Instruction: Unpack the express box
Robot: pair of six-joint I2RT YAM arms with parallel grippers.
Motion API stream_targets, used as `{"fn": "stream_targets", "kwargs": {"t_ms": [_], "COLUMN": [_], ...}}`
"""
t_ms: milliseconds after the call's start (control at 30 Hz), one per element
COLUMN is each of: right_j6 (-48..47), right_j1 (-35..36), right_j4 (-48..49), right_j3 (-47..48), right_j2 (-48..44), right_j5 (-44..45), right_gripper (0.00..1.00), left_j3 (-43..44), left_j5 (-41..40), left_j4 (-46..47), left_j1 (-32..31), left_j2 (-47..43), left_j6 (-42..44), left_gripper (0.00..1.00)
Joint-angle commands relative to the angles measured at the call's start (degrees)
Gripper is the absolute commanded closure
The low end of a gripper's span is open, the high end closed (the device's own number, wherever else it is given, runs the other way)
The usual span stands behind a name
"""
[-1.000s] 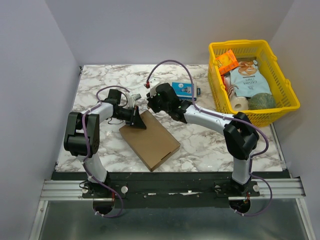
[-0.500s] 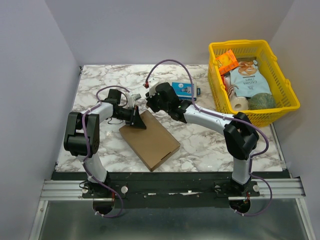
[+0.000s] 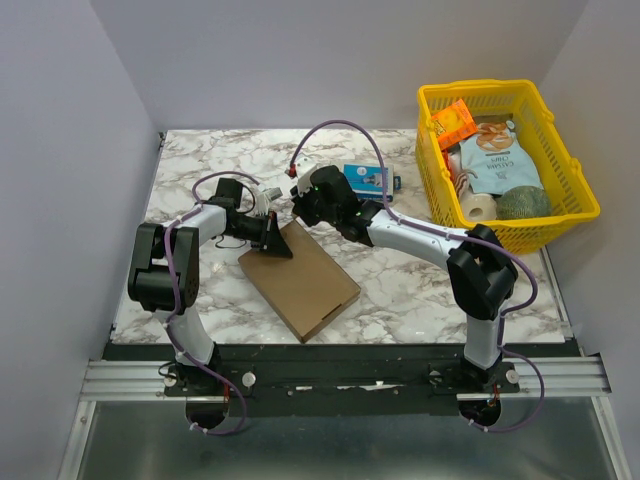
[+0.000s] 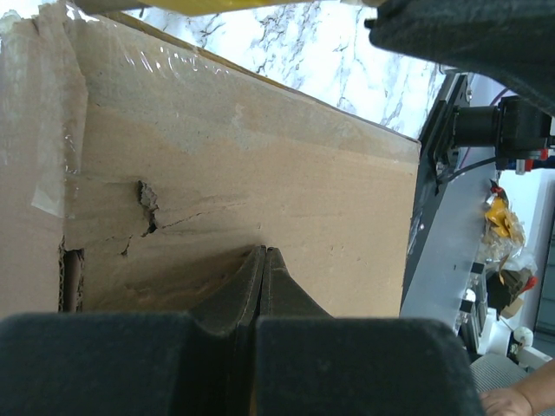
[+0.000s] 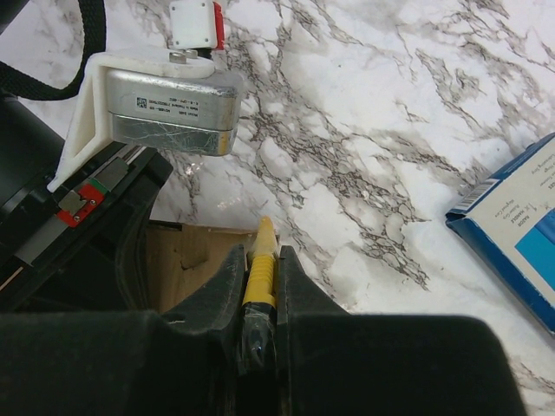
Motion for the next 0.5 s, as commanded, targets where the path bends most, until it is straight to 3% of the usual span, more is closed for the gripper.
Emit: {"fn": "stream_targets", "kwargs": {"t_ms": [0, 467], "right_j6": [-1.4, -1.0], "right_j1": [0.6, 0.6], "right_j4": [1.1, 0.6], "right_j3": [0.8, 0.3], "right_j2": [0.1, 0.5], "right_j5": [2.0, 1.2], "right_gripper": [1.00, 1.00], "left_j3": [-1.3, -1.0], "left_j5": [-7.5, -7.5], "left_j4": [-1.3, -1.2], "left_j1": [-0.3, -0.2], "left_j2": [3.4, 3.8], "left_j6": [2.3, 2.2], "left_gripper": [0.97, 0.97]}}
